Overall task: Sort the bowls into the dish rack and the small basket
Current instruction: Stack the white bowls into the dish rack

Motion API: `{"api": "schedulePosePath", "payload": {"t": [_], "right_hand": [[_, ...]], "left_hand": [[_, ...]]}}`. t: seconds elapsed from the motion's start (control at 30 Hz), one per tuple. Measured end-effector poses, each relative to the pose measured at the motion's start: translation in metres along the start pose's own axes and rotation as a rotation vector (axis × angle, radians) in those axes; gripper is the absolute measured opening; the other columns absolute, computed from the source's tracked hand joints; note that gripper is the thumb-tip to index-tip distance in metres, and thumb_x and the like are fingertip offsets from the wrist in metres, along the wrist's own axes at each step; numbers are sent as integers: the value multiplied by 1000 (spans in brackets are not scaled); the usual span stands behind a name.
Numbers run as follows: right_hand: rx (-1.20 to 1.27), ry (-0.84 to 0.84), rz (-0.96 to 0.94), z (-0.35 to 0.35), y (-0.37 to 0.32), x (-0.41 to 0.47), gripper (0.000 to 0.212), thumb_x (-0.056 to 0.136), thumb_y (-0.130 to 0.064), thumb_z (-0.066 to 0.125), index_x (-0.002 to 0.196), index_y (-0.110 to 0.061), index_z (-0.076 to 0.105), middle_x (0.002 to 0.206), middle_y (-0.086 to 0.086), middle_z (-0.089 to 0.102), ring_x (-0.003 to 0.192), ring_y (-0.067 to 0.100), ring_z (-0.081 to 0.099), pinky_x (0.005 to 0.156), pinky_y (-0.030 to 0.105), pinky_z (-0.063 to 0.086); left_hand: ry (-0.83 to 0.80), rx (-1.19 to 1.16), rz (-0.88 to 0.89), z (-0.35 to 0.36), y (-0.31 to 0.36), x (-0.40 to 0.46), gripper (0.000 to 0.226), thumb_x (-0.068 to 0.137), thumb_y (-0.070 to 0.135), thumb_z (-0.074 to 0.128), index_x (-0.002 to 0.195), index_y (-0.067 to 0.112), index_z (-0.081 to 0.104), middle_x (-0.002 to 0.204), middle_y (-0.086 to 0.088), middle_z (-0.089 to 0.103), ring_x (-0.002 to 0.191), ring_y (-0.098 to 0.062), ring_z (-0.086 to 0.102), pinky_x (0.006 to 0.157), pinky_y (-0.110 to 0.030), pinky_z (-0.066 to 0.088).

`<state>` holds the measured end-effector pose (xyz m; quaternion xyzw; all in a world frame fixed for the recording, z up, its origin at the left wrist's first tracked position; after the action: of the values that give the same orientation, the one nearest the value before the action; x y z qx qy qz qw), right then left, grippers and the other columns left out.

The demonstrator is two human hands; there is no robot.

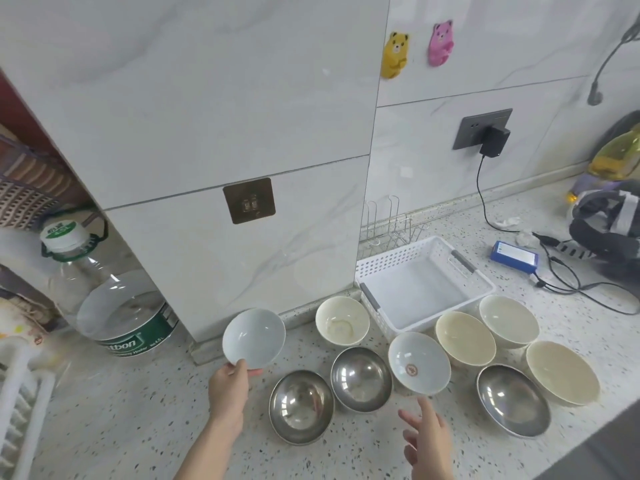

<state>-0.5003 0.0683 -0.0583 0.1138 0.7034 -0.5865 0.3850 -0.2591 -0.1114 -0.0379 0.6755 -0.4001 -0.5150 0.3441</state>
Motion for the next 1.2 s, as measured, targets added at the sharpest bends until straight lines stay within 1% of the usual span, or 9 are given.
{"api": "schedulePosePath", "payload": {"t": [0.1, 0.27, 0.43, 0.53, 0.7, 0.87, 0.97, 1.1, 1.2], "right_hand": [[30, -39, 25, -1, -11, 4, 37, 95, -42, 53, 123, -20, 45, 100, 8, 70, 58, 18, 43, 34, 18, 26], [54, -86, 61, 2, -21, 11, 27, 98, -27, 51, 124, -20, 46, 94, 6, 69, 61, 17, 50, 30, 17, 25], [128, -47, 78, -1, -22, 7, 28, 97, -13, 46, 125, -10, 49, 104, 19, 68, 58, 14, 40, 29, 15, 25], [151, 1, 66, -1, -16, -4, 29, 95, -12, 45, 122, -6, 52, 91, 19, 65, 52, 14, 29, 29, 15, 22], [229, 131, 14, 2, -5, -36, 26, 94, -14, 45, 116, -5, 56, 97, 20, 67, 50, 13, 27, 47, 24, 24], [330, 207, -79, 17, 7, -82, 29, 91, -13, 51, 120, -8, 58, 95, 17, 69, 57, 8, 44, 51, 24, 28], [330, 169, -114, 39, 12, -114, 22, 89, -12, 52, 110, -11, 58, 89, 14, 68, 54, 7, 42, 46, 23, 26], [278, 43, -158, 76, 25, -156, 8, 86, -9, 50, 85, -15, 55, 89, 18, 63, 51, 11, 29, 36, 19, 23], [234, -41, -188, 105, 37, -187, 9, 84, -8, 49, 83, -14, 56, 83, 14, 59, 50, 11, 28, 35, 18, 23]], "left_hand": [[13, -53, -29, -8, -2, -8, 15, 93, 6, 49, 94, 6, 64, 79, -9, 77, 36, -7, 25, 35, -19, 24], [0, -103, -55, -21, -9, -27, 16, 93, 5, 49, 96, 2, 65, 81, -10, 77, 39, -7, 23, 38, -21, 23], [-5, -112, -61, -38, -14, -40, 16, 91, 6, 50, 94, 3, 66, 78, -9, 78, 41, -8, 24, 40, -21, 24], [-15, -131, -54, -52, -14, -44, 15, 91, 6, 51, 93, 3, 66, 79, -9, 78, 43, -9, 24, 41, -21, 25], [-59, -128, -14, -77, -10, -50, 17, 93, 8, 50, 93, 2, 65, 78, -6, 78, 40, -7, 27, 40, -20, 29], [-131, -123, 37, -116, 0, -58, 17, 91, 8, 49, 93, 5, 66, 79, -7, 78, 39, -7, 26, 39, -19, 29], [-139, -115, 79, -149, 8, -61, 17, 90, 8, 49, 91, 7, 66, 78, -8, 78, 40, -8, 26, 40, -21, 28], [-126, -142, 106, -198, 15, -60, 19, 91, 9, 50, 93, 0, 66, 78, -8, 77, 39, -8, 26, 38, -19, 27], [-94, -173, 124, -240, 17, -61, 19, 91, 8, 49, 95, 2, 67, 77, -8, 77, 42, -9, 25, 38, -19, 26]]}}
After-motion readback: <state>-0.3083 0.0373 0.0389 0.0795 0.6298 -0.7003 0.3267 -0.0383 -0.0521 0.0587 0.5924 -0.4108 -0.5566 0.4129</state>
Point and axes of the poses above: each hand's wrist, its own x-axis towards the middle knuckle, its own z-axis out of the palm, y = z × x, the point moved 1 cm from there along x, towards the middle knuckle
